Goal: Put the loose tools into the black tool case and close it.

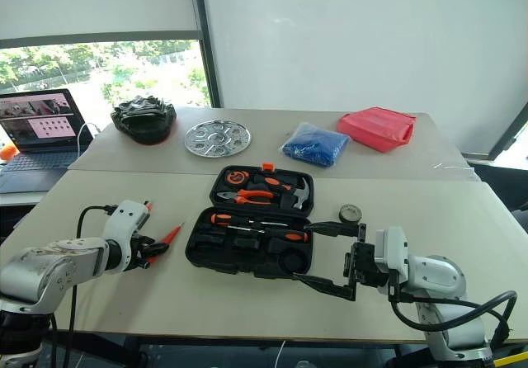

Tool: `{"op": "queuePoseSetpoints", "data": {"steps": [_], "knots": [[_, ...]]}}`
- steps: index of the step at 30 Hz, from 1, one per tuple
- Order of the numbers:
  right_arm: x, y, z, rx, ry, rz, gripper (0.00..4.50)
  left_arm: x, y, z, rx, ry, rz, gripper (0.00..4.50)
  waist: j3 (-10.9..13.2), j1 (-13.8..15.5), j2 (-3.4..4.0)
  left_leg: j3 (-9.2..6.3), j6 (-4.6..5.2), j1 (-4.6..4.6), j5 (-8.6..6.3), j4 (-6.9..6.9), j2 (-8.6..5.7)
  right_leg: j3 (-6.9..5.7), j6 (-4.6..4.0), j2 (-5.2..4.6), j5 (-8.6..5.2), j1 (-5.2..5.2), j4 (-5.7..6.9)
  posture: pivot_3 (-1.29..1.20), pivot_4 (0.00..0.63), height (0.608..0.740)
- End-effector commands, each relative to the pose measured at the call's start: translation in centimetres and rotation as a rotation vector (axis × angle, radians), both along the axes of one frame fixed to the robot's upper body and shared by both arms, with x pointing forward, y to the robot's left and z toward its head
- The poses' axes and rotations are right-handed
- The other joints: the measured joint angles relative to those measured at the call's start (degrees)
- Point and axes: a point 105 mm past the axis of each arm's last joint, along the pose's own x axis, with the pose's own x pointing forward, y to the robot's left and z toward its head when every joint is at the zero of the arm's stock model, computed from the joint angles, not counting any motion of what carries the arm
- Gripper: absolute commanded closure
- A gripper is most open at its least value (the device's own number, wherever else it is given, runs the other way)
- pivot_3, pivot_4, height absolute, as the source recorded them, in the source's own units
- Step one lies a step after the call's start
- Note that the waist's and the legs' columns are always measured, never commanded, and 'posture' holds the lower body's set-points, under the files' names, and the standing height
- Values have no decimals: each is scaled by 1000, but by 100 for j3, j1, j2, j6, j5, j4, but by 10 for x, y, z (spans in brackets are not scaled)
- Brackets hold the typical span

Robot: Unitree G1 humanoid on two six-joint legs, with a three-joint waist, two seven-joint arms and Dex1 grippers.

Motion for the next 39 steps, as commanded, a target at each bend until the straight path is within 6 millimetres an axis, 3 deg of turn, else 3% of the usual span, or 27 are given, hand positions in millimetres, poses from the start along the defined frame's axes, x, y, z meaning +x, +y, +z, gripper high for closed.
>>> {"op": "queuePoseSetpoints", "data": {"steps": [1,3,6,8,11,16,21,26,39], "knots": [[-4,-1,9,-10,-48,-17,0,9,4,20,-62,-105,-20,3870,0,3,-1,0,0,0,0,0,0,-1,0,0,0,0,0,0,150,740],[-6,-2,9,-12,-50,-24,0,16,7,36,-72,-182,-56,3870,3,7,-5,0,0,-2,0,0,0,-2,0,0,0,0,0,0,150,740],[-8,-4,10,-15,-51,-38,0,15,-29,81,-155,-373,-407,3870,15,37,-22,0,-2,-7,2,2,0,-5,-1,0,0,-4,-1,0,150,740],[-9,-5,10,-15,-50,-43,0,6,-51,93,-157,-442,-641,3870,16,76,-24,0,-5,-11,3,4,-1,-9,-1,0,0,-4,-3,0,150,740],[-8,-5,10,-18,-48,-47,0,-4,-83,85,-62,-410,-1022,3870,16,126,-21,8,-5,-11,3,3,-3,-6,-1,-2,0,-1,-15,0,150,740],[-6,-2,10,-18,-46,-46,0,11,-114,64,95,-305,-1281,3870,16,151,-21,7,-4,-16,4,7,-1,-9,4,8,3,12,-37,0,150,740],[-8,-1,9,-14,-46,-52,0,36,-122,42,288,-245,-1335,3870,17,120,-22,6,5,-30,-1,11,-2,-6,11,9,6,8,-50,0,150,740],[-10,-1,8,-5,-47,-70,0,50,-118,40,359,-220,-1323,3870,18,110,-22,0,12,-37,-5,10,-2,-6,11,11,5,-1,-47,0,150,740],[-11,-4,4,-9,-45,-92,0,49,-121,28,380,-164,-1391,3870,18,120,-22,0,12,-38,-5,16,-1,-7,14,10,5,0,-43,0,150,740]]}}
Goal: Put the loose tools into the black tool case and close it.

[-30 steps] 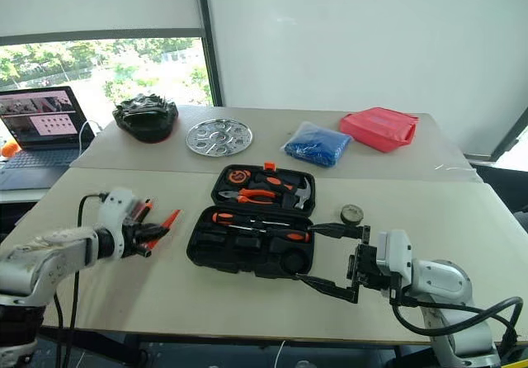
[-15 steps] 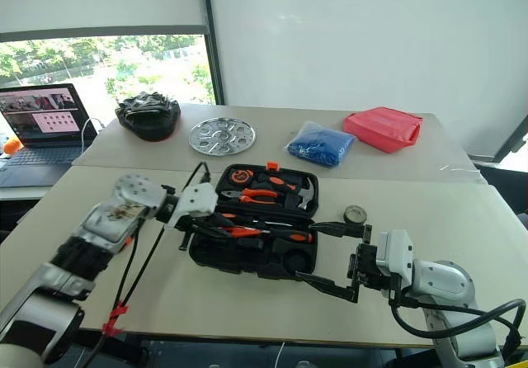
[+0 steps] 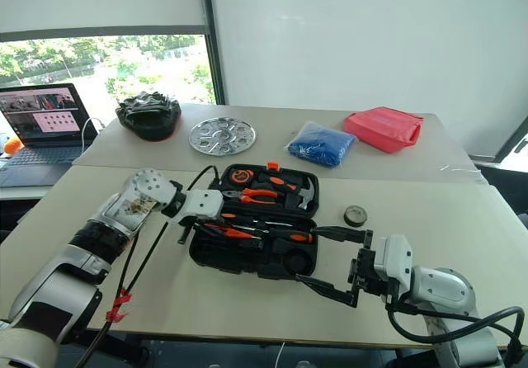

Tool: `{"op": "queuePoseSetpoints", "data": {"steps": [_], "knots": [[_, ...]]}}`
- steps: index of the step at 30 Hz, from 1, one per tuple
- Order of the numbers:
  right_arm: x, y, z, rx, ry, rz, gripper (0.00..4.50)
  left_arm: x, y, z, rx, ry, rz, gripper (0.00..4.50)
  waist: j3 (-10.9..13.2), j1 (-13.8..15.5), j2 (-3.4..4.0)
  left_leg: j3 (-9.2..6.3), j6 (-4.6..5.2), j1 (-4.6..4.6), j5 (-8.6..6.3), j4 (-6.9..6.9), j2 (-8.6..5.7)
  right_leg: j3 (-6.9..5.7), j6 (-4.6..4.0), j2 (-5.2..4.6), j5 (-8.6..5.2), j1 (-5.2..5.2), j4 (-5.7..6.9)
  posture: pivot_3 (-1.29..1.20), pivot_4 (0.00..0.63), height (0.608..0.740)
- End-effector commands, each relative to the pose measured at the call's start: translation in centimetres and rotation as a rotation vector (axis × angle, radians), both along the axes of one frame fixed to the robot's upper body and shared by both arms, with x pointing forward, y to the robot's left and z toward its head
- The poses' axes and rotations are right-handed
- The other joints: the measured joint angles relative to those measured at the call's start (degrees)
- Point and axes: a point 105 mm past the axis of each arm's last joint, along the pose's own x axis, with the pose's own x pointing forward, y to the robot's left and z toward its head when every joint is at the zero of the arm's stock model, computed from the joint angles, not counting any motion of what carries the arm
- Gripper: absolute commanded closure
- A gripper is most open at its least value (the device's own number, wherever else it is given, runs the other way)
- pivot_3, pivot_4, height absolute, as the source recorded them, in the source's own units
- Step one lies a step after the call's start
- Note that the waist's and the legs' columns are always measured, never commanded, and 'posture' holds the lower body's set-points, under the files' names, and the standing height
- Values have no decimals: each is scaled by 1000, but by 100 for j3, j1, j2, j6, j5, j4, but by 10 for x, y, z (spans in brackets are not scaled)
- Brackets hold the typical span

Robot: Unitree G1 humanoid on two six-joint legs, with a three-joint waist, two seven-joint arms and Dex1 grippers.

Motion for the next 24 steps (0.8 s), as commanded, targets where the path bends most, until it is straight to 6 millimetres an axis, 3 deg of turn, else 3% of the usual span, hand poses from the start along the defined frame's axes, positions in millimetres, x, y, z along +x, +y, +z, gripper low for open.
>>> {"op": "queuePoseSetpoints", "data": {"steps": [1,19,24], "knots": [[-4,0,9,5,-58,4,0,1,-3,2,10,-1,-2,3870,0,6,0,0,0,0,0,0,0,0,0,0,0,0,0,0,150,740],[0,4,13,-3,-67,17,0,-2,-10,-7,38,56,77,3870,0,7,1,-1,0,11,0,5,-1,0,1,0,0,12,6,0,150,740],[1,5,13,-5,-65,17,0,-1,-21,12,-72,7,39,2049,0,11,0,-2,0,8,0,5,-1,0,1,-1,0,11,4,0,150,740]]}}
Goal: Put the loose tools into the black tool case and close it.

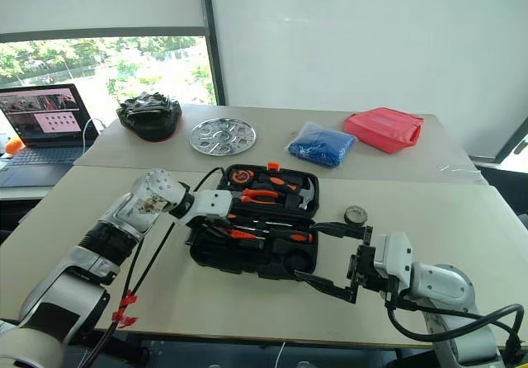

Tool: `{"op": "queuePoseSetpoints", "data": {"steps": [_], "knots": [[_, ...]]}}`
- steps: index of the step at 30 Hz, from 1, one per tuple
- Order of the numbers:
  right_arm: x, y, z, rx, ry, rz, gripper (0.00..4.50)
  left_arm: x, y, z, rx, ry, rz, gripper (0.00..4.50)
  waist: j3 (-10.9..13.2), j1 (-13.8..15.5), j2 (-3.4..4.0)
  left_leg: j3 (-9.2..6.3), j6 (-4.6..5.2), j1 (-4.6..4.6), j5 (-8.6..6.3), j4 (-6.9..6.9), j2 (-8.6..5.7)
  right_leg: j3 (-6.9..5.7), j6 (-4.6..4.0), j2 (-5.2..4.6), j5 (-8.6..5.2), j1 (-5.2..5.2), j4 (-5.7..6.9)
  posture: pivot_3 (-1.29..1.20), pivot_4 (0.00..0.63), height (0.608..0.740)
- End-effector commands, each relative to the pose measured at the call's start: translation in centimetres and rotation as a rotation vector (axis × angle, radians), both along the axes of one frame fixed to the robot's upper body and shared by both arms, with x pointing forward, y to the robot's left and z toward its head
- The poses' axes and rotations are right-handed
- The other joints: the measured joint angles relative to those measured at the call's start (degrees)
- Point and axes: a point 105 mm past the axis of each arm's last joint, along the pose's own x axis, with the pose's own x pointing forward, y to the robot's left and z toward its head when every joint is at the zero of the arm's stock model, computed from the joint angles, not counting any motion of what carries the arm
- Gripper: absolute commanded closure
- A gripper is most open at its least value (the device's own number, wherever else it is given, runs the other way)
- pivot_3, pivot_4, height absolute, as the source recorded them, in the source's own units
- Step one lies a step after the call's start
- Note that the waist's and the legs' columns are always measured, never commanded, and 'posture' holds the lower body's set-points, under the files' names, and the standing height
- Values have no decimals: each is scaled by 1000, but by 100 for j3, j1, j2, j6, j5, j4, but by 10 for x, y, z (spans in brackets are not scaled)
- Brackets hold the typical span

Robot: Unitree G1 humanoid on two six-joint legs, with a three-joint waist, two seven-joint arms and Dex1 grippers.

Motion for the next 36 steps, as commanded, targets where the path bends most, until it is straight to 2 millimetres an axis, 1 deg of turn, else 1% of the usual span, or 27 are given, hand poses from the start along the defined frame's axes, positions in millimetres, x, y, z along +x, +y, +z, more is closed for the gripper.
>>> {"op": "queuePoseSetpoints", "data": {"steps": [1,6,8,10,11,12,14,17,18,22,26,28,30,34,36], "knots": [[-2,2,7,-6,-34,9,0,1,-8,19,-88,-67,-35,1685,0,0,0,0,0,-1,0,0,0,0,0,0,0,-1,0,0,150,740],[0,3,6,-12,-29,10,0,-3,-6,46,-196,-90,-60,1685,0,-3,0,-1,0,0,0,3,1,0,0,0,1,0,3,0,150,740],[0,3,6,-12,-27,11,0,-4,-3,51,-219,-92,-52,1685,0,-6,0,-1,0,0,0,3,1,0,0,1,1,-1,3,0,150,740],[0,4,6,-12,-26,12,0,-2,3,50,-235,-105,-28,1685,0,-7,0,-2,0,0,0,2,1,-1,0,1,1,-1,3,0,150,740],[0,4,6,-12,-26,12,0,0,6,50,-248,-107,-10,2206,0,-8,0,-1,0,0,0,2,1,0,0,1,1,-1,3,0,150,740],[0,4,6,-12,-26,12,0,-1,8,46,-253,-88,3,2442,0,-5,0,-2,0,0,0,3,1,0,0,1,1,-1,3,0,150,740],[0,4,6,-12,-26,13,0,-1,10,41,-270,-56,23,3190,0,-3,0,-2,0,1,0,3,1,0,0,0,1,-1,3,0,150,740],[0,5,6,-13,-28,15,0,2,15,27,-278,-29,74,4329,0,-1,0,-1,0,0,0,3,1,-1,0,0,1,-1,3,0,150,740],[1,5,6,-13,-29,15,0,2,15,23,-284,-22,82,4431,0,0,0,-1,0,1,0,3,1,-1,0,0,1,-1,3,0,150,740],[2,5,7,-14,-31,17,0,0,18,10,-263,15,80,4431,0,1,0,-2,0,-1,0,4,1,-1,0,0,1,-1,3,0,150,740],[2,6,9,-13,-34,18,0,0,18,2,-249,24,101,4431,0,1,0,-2,0,-1,0,3,1,-1,0,0,1,-1,3,0,150,740],[2,6,9,-12,-35,18,0,-2,19,-7,-222,36,99,4431,0,1,0,-2,0,0,0,4,0,-1,0,0,1,-1,3,0,150,740],[3,6,9,-11,-36,17,0,-4,20,-11,-208,38,89,4431,0,1,0,-2,0,1,0,3,1,-1,0,0,1,0,4,0,150,740],[3,6,9,-9,-35,16,0,1,21,-22,-187,63,168,4431,-2,16,2,-2,0,4,0,4,0,-1,0,0,1,5,4,0,150,740],[3,7,9,-8,-35,16,0,-3,20,-29,-160,81,151,4431,-2,30,3,-2,0,8,0,5,-1,-1,1,-2,2,10,4,0,150,740]]}}
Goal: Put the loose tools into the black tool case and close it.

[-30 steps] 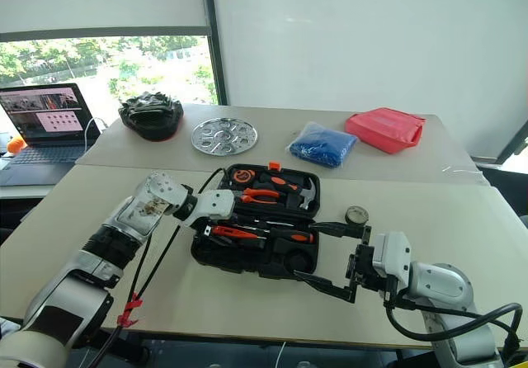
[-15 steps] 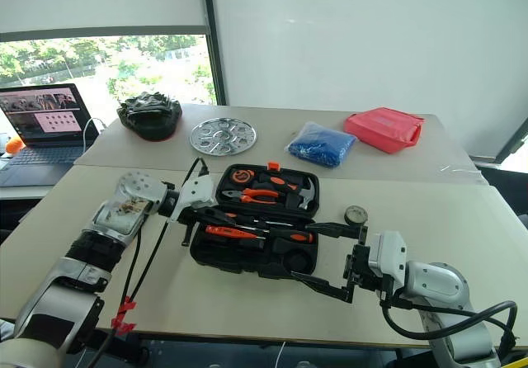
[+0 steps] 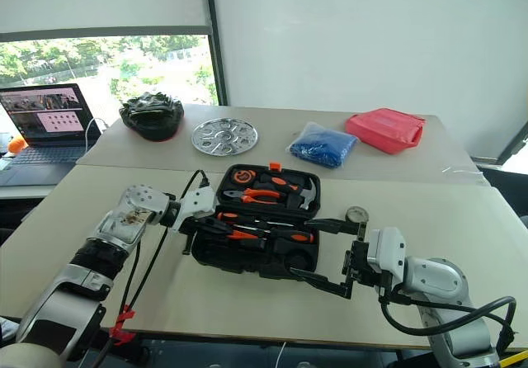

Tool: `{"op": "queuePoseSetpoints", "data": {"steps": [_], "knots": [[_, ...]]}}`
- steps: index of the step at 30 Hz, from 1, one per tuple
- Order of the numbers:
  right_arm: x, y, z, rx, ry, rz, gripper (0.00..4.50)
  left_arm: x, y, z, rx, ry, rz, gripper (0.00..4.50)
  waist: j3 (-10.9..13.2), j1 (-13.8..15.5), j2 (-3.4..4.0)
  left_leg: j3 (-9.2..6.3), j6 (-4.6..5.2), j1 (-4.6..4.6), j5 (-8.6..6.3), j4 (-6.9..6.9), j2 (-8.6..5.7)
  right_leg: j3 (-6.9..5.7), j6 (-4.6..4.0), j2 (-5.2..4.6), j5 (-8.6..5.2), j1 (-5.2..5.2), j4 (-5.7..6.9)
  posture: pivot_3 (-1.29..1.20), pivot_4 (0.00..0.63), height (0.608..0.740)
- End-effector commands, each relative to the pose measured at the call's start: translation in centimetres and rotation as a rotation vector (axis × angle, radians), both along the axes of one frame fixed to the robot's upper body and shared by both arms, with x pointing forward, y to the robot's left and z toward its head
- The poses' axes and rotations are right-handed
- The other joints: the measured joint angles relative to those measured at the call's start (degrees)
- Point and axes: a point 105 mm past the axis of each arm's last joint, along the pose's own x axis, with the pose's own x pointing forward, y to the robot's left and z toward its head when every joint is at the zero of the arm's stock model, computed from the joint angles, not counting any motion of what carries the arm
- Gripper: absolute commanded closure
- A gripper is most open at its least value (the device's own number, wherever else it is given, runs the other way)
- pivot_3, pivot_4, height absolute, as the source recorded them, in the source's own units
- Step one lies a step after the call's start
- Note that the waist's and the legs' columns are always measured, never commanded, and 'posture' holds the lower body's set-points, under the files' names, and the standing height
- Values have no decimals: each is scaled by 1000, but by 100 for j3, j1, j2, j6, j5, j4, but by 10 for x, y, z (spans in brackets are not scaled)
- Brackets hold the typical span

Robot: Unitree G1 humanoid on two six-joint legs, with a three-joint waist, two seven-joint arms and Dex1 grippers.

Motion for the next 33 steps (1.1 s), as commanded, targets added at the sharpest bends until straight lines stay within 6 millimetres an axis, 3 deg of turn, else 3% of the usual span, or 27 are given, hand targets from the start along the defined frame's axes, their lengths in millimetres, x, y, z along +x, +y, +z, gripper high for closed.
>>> {"op": "queuePoseSetpoints", "data": {"steps": [1,4,8,10,11,12,15,21,24,28,31,33], "knots": [[-1,1,6,1,-26,0,0,-7,1,-23,69,60,9,4431,-1,5,1,0,0,2,0,2,0,0,1,0,1,2,1,0,150,740],[-1,1,6,4,-27,-2,0,-5,0,-17,26,30,33,4431,-8,-6,12,1,-1,10,0,4,0,1,3,0,3,10,2,0,150,740],[-2,-1,6,9,-30,-5,0,-7,3,24,-209,-62,57,4431,-11,-14,18,0,0,12,0,4,1,1,2,1,3,10,3,0,150,740],[-2,-2,6,20,-24,-11,0,-17,18,47,-360,-107,87,3924,-9,-32,15,0,-1,-1,0,3,4,1,2,1,3,-4,4,0,150,740],[-2,-3,6,26,-21,-13,0,-22,27,53,-404,-123,109,3808,-9,-56,15,0,-1,-7,0,3,4,2,2,2,3,-12,5,0,150,740],[-2,-4,6,37,-19,-17,0,-29,38,56,-441,-144,137,3415,-9,-78,15,0,0,-9,0,2,6,2,1,1,3,-17,7,0,150,740],[-2,-6,4,47,-7,-19,0,-52,71,47,-442,-161,223,2374,-9,-153,17,-2,1,-4,-1,-6,11,5,-1,1,3,-19,10,0,150,740],[-2,-6,-6,51,-2,-14,0,-114,176,18,-499,-246,742,149,-7,-185,12,-20,2,19,-3,-14,17,13,-2,-13,2,-5,7,0,150,740],[-3,-3,-6,70,-5,-5,0,-152,220,1,-493,-302,1014,60,-8,-140,10,-20,2,29,-2,-11,27,11,-3,-20,3,5,5,0,150,740],[-2,-2,-4,90,-14,0,0,-181,249,-12,-506,-347,1253,60,-11,-26,5,3,-1,31,-1,-9,24,6,-1,-23,2,11,-4,0,150,740],[-2,-2,-3,95,-17,0,0,-175,246,-15,-529,-328,1279,60,-13,21,2,14,-4,30,2,-7,20,0,-1,-23,2,13,-4,0,150,740],[0,-2,-3,90,-15,4,0,-145,234,-10,-551,-271,1247,60,-13,46,2,15,-5,31,4,-7,13,0,-1,-17,2,13,-4,0,150,740]]}}
